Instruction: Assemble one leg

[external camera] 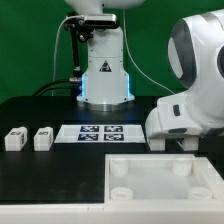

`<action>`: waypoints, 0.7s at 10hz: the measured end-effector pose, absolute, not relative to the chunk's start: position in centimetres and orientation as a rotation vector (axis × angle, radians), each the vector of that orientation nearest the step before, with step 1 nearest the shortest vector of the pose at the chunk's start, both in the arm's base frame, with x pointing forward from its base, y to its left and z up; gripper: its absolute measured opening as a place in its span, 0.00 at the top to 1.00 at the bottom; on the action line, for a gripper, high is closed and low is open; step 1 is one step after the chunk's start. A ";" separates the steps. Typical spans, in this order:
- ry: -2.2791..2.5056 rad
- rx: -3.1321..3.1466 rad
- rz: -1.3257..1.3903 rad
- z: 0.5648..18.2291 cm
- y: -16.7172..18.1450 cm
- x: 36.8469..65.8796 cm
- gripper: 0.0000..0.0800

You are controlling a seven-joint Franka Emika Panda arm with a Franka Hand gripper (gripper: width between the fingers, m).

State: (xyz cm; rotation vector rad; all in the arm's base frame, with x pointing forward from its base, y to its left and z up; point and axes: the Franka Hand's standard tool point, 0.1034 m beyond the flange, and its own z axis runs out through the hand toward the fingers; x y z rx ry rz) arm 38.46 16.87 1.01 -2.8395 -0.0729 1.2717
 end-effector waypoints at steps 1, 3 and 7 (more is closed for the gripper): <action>-0.073 -2.839 1.272 1.0 16.9 38.5 0.64; -0.096 -2.835 1.265 1.3 16.5 38.8 0.64; -0.196 -2.847 1.070 7.9 13.1 44.4 0.63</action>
Offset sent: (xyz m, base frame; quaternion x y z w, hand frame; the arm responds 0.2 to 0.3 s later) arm 0.0231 -0.0287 0.0283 -0.0293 0.0243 -0.0399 0.9985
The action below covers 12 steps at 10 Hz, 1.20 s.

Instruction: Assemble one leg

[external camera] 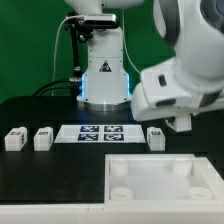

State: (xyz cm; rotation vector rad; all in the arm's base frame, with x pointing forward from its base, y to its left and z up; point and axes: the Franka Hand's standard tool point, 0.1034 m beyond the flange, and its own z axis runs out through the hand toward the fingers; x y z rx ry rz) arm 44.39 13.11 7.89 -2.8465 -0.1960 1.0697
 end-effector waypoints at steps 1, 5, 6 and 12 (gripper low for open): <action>-0.194 -2.903 0.878 9.7 12.6 46.3 0.63; -0.157 -3.012 0.362 14.6 12.0 50.0 0.63; -0.151 -3.027 0.258 14.7 11.8 49.9 0.63; -0.182 -2.970 -0.631 16.4 10.9 56.4 0.63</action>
Offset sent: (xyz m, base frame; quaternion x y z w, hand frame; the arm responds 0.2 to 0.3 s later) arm 0.0322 0.0019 0.0639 -0.0283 0.1316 0.0327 0.9904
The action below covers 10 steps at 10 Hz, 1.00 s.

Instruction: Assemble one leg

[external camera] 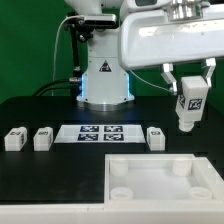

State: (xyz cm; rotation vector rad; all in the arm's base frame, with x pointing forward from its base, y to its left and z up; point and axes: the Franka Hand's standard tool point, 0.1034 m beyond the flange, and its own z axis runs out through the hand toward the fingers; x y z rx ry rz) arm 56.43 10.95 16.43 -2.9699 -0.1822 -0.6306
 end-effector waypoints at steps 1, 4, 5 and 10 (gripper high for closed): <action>-0.177 -2.946 -0.742 16.2 10.8 56.2 0.63; -0.167 -2.899 -0.919 15.8 10.6 56.0 0.63; -0.168 -2.899 -0.922 15.9 10.5 56.1 0.63; -0.167 -2.873 -1.016 14.7 9.5 61.9 0.63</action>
Offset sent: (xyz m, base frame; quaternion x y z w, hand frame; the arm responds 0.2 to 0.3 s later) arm 0.0000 0.0000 0.0000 0.0000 0.0000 0.0000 1.0000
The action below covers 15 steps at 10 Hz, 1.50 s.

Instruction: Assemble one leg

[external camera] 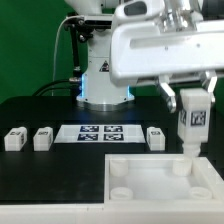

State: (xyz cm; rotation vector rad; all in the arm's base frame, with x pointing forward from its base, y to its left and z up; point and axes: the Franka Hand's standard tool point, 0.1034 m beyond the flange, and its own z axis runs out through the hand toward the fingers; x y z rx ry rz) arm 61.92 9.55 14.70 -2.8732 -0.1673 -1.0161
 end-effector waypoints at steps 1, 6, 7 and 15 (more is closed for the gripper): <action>-0.163 -2.877 -0.998 13.4 9.6 62.2 0.63; -0.168 -2.889 -0.909 9.3 11.6 61.1 0.63; -0.168 -2.884 -0.915 9.4 11.9 61.4 0.63; -0.171 -2.885 -0.926 9.4 11.6 61.9 0.63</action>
Offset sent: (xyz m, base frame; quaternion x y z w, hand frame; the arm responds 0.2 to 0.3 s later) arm 0.0013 0.0080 -0.0263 -0.0219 0.0115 0.0097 0.9996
